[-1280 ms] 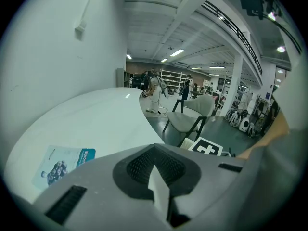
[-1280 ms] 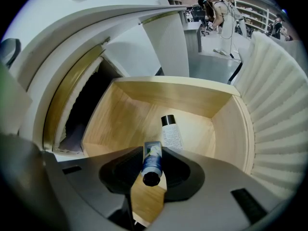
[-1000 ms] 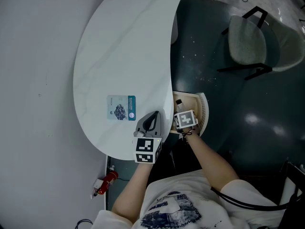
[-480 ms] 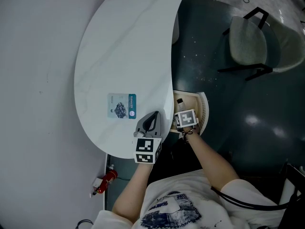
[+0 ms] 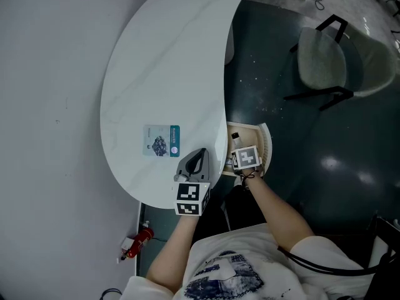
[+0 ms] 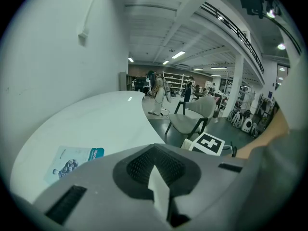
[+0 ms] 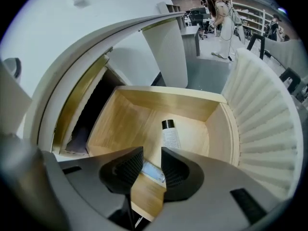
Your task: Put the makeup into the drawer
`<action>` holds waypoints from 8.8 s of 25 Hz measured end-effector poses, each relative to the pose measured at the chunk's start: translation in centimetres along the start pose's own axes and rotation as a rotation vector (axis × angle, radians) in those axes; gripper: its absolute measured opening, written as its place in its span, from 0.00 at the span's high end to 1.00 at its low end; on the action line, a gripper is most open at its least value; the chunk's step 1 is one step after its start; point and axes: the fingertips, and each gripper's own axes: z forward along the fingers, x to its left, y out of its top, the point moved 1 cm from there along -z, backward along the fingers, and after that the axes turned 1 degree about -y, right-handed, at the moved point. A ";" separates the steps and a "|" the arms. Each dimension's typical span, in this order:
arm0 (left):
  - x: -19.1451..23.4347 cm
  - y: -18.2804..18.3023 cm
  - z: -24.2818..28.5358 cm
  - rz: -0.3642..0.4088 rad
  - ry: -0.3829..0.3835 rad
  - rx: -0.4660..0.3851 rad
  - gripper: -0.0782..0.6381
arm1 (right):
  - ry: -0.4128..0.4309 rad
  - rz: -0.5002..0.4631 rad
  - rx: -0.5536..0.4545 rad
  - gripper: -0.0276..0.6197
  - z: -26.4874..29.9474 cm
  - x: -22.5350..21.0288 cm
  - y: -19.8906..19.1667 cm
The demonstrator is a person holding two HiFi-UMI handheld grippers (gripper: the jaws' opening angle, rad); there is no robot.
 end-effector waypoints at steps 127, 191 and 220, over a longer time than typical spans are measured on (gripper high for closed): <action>21.0 -0.5 -30.9 0.069 -0.084 -0.352 0.84 | -0.105 -0.180 -0.813 0.93 -25.5 37.6 1.7; 22.6 -4.5 -10.6 -0.522 0.346 -0.100 0.51 | 0.267 -0.626 -0.308 0.93 -8.7 27.9 18.4; 22.6 -7.9 -6.6 -0.747 0.299 -0.074 0.43 | 0.295 -0.657 -0.164 0.92 -2.7 27.8 15.7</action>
